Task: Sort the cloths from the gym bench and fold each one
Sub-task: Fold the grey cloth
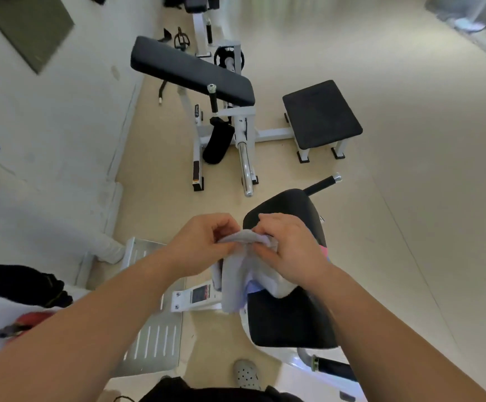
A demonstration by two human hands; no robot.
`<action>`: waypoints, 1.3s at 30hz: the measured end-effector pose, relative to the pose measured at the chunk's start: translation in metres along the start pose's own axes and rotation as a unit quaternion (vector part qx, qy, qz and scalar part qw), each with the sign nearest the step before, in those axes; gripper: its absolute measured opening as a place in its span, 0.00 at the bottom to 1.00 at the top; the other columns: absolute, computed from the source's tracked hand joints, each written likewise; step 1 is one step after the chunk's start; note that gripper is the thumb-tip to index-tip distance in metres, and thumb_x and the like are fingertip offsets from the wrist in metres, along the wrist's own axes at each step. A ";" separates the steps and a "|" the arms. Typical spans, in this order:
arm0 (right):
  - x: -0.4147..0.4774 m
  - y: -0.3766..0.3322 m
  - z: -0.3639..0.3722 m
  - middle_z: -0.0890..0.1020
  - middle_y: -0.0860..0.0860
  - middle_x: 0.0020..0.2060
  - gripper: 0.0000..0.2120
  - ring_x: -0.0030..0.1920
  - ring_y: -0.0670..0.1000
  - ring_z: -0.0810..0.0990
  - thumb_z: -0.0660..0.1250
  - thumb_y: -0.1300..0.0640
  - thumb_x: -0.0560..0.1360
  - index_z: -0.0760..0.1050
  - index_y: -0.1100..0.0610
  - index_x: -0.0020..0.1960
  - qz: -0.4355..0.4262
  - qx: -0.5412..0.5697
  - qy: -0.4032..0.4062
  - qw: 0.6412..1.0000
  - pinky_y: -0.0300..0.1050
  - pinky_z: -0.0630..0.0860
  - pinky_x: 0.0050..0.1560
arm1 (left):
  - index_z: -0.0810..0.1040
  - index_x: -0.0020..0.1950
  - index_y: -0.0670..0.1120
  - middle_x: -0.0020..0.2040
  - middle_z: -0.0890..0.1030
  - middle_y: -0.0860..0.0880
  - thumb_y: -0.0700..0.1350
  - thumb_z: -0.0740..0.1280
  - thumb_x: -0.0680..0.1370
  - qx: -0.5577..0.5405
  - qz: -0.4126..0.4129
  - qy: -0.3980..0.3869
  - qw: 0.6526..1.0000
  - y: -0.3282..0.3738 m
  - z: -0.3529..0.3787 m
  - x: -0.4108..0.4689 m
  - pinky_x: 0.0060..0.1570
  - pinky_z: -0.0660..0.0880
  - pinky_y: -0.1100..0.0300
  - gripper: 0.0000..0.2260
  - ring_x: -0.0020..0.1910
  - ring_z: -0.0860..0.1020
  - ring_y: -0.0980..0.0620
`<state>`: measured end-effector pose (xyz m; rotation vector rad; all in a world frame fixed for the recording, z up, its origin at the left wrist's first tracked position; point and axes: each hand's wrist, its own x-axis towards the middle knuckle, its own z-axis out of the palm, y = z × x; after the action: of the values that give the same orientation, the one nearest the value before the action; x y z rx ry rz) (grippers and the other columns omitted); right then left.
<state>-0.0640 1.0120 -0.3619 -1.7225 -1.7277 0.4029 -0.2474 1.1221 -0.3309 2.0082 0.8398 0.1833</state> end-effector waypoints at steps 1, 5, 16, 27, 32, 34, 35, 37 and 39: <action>0.005 -0.012 -0.007 0.76 0.46 0.33 0.07 0.37 0.50 0.75 0.67 0.52 0.76 0.74 0.52 0.40 0.007 0.011 -0.003 1.000 0.55 0.76 0.44 | 0.80 0.40 0.53 0.32 0.77 0.60 0.39 0.75 0.75 -0.010 -0.009 0.001 1.000 0.004 -0.007 -0.010 0.35 0.70 0.69 0.10 0.31 0.73 0.62; 0.025 -0.055 -0.018 0.75 0.50 0.33 0.10 0.42 0.59 0.81 0.63 0.53 0.71 0.62 0.45 0.39 0.013 0.081 -0.001 0.997 0.58 0.76 0.40 | 0.80 0.40 0.46 0.32 0.76 0.56 0.42 0.75 0.75 -0.068 -0.052 0.070 0.994 0.001 -0.033 -0.053 0.34 0.68 0.68 0.07 0.31 0.70 0.59; 0.076 -0.146 0.020 0.67 0.44 0.30 0.17 0.32 0.44 0.64 0.67 0.57 0.77 0.61 0.48 0.36 -0.034 0.205 -0.028 0.978 0.37 0.64 0.34 | 0.77 0.64 0.57 0.49 0.81 0.56 0.42 0.72 0.78 -0.079 -0.165 0.205 0.962 -0.050 -0.065 -0.166 0.46 0.75 0.65 0.17 0.43 0.78 0.62; 0.086 -0.242 0.090 0.81 0.39 0.38 0.08 0.42 0.39 0.78 0.69 0.61 0.78 0.80 0.48 0.46 -0.126 0.218 -0.158 0.955 0.28 0.69 0.42 | 0.80 0.43 0.41 0.36 0.75 0.44 0.35 0.67 0.78 -0.111 -0.145 0.385 0.905 -0.083 -0.092 -0.234 0.40 0.68 0.59 0.05 0.35 0.70 0.56; 0.083 -0.288 0.139 0.82 0.46 0.39 0.06 0.41 0.39 0.77 0.68 0.63 0.78 0.81 0.54 0.46 -0.094 0.258 -0.163 0.948 0.30 0.70 0.43 | 0.70 0.36 0.39 0.32 0.69 0.49 0.41 0.65 0.70 -0.030 -0.259 0.348 0.900 -0.144 -0.099 -0.303 0.34 0.63 0.58 0.07 0.31 0.65 0.55; 0.081 -0.311 0.160 0.82 0.46 0.38 0.06 0.40 0.38 0.76 0.68 0.64 0.78 0.81 0.55 0.46 -0.080 0.269 -0.158 0.947 0.29 0.69 0.42 | 0.71 0.38 0.38 0.33 0.69 0.50 0.40 0.64 0.71 -0.109 -0.259 0.381 0.881 -0.163 -0.104 -0.330 0.35 0.65 0.59 0.06 0.32 0.66 0.56; 0.080 -0.322 0.171 0.81 0.45 0.38 0.06 0.40 0.37 0.76 0.68 0.63 0.78 0.81 0.55 0.45 -0.072 0.269 -0.152 0.948 0.29 0.69 0.42 | 0.72 0.39 0.38 0.33 0.70 0.50 0.38 0.63 0.73 -0.145 -0.259 0.396 0.869 -0.174 -0.108 -0.344 0.35 0.66 0.59 0.04 0.32 0.66 0.56; 0.080 -0.337 0.195 0.81 0.44 0.37 0.06 0.40 0.39 0.76 0.69 0.61 0.77 0.81 0.53 0.44 -0.073 0.235 -0.139 0.959 0.31 0.70 0.41 | 0.73 0.39 0.42 0.32 0.71 0.55 0.33 0.62 0.75 -0.186 -0.261 0.429 0.845 -0.195 -0.120 -0.375 0.34 0.67 0.63 0.07 0.31 0.67 0.58; 0.081 -0.341 0.225 0.80 0.44 0.35 0.06 0.39 0.43 0.76 0.71 0.56 0.76 0.79 0.47 0.40 -0.066 0.150 -0.151 0.975 0.38 0.71 0.40 | 0.74 0.40 0.46 0.31 0.73 0.58 0.31 0.61 0.75 -0.147 -0.267 0.441 0.844 -0.223 -0.135 -0.411 0.34 0.67 0.66 0.11 0.31 0.69 0.61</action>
<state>-0.4619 1.1121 -0.2927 -1.3755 -1.8659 0.8564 -0.7259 1.0356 -0.3543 1.2720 1.7839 0.8938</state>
